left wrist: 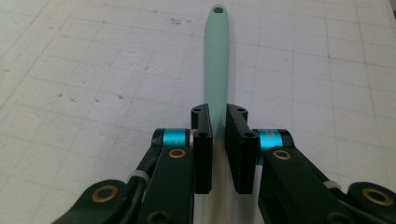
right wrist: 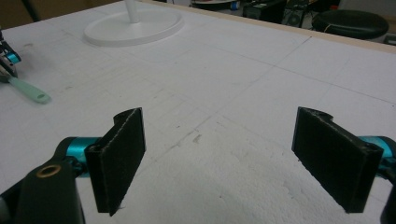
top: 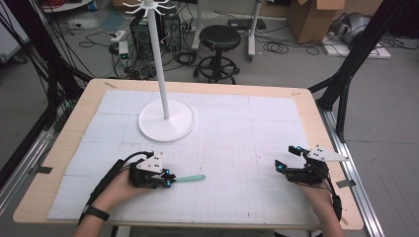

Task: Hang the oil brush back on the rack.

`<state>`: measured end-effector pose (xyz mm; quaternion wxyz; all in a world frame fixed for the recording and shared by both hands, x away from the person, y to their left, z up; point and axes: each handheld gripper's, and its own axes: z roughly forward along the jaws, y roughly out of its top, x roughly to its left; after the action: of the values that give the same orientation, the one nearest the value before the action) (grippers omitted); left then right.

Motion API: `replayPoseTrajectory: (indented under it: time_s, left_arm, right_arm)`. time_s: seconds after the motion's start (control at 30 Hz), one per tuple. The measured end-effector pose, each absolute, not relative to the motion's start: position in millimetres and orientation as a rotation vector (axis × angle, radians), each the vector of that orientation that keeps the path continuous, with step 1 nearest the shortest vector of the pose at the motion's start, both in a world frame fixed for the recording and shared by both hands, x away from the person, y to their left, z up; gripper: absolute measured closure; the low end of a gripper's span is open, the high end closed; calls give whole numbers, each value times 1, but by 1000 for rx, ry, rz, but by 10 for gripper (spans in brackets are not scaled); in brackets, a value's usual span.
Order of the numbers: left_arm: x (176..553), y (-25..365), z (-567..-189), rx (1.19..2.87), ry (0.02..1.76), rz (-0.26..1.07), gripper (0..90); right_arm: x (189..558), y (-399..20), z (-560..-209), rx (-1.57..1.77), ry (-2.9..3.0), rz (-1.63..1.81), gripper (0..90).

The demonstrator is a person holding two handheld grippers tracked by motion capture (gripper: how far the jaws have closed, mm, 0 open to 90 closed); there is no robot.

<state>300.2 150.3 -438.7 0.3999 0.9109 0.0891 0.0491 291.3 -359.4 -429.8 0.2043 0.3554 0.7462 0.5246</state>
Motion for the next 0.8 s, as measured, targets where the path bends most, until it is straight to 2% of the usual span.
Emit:
replayPoseTrajectory:
  time_s: [0.47, 0.8]
  left_arm:
    - [301, 167, -419, 2130, 290, 185, 816]
    - [302, 182, -384, 1979, 346, 315, 817]
  right_arm:
    - [291, -360, -429, 994, 2075, 1469, 168]
    - [291, -360, -428, 1001, 2073, 1478, 168]
